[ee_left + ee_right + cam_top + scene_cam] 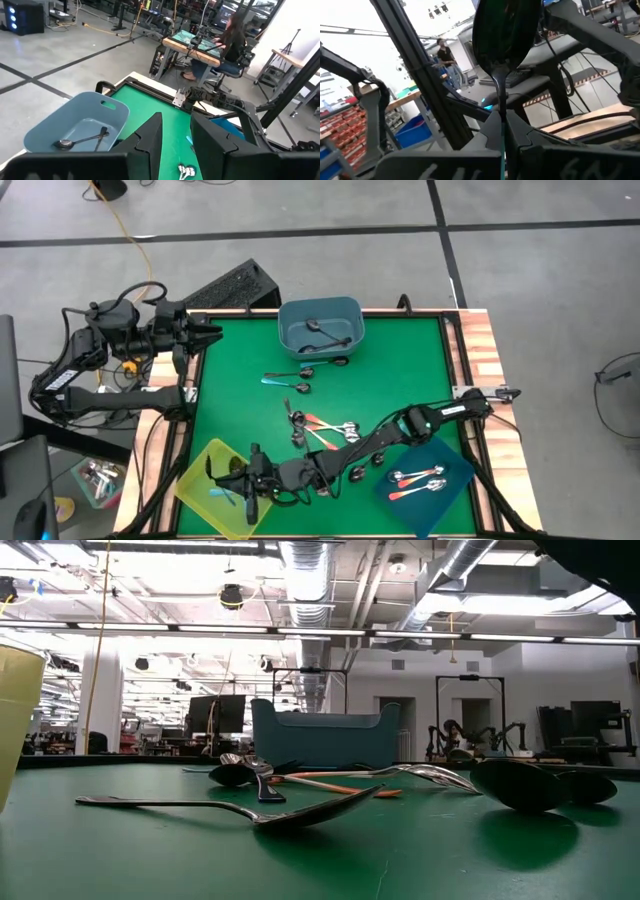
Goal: Sort silverware by color (type)
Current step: Put the light blue spoon into the yellow bin
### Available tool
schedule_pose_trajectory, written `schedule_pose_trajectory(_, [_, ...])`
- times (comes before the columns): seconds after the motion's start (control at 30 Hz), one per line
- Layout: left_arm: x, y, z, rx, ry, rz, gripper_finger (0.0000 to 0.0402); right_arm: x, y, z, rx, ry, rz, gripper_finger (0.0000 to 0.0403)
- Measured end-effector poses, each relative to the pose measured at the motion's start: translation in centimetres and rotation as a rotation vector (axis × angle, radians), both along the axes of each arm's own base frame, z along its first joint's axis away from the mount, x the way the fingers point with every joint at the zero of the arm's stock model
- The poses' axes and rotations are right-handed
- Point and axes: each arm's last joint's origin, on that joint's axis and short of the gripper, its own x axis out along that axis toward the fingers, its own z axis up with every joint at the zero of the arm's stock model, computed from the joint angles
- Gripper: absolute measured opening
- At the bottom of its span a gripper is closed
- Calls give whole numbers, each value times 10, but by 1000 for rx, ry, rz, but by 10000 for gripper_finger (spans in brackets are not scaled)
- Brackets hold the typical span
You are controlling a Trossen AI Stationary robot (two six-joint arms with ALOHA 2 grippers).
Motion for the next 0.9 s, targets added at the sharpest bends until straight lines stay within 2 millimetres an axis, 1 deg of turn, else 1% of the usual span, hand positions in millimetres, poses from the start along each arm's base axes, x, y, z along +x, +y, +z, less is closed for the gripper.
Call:
schedule_pose_trajectory(0.17, [0, 0, 0, -1, 0, 1, 86, -1, 3, -3, 14, 32, 10, 8])
schedule_pose_trajectory(0.23, [0, 0, 0, -1, 0, 0, 86, 0, 3, -5, 49, 54, 15, 8])
schedule_pose_trajectory(0.37, [0, 0, 0, -1, 2, 1, 86, 2, -1, -15, 157, 171, 16, 8])
schedule_pose_trajectory(0.47, [0, 0, -1, -2, 7, 1, 86, 3, -4, -23, 175, 236, -8, 8])
schedule_pose_trajectory(0.63, [0, 0, -1, -2, 7, 2, 86, 4, -8, -21, 231, 228, -18, 8])
schedule_pose_trajectory(0.9, [0, 0, -1, 1, 8, 1, 86, 4, -7, -21, 225, 230, -8, 8])
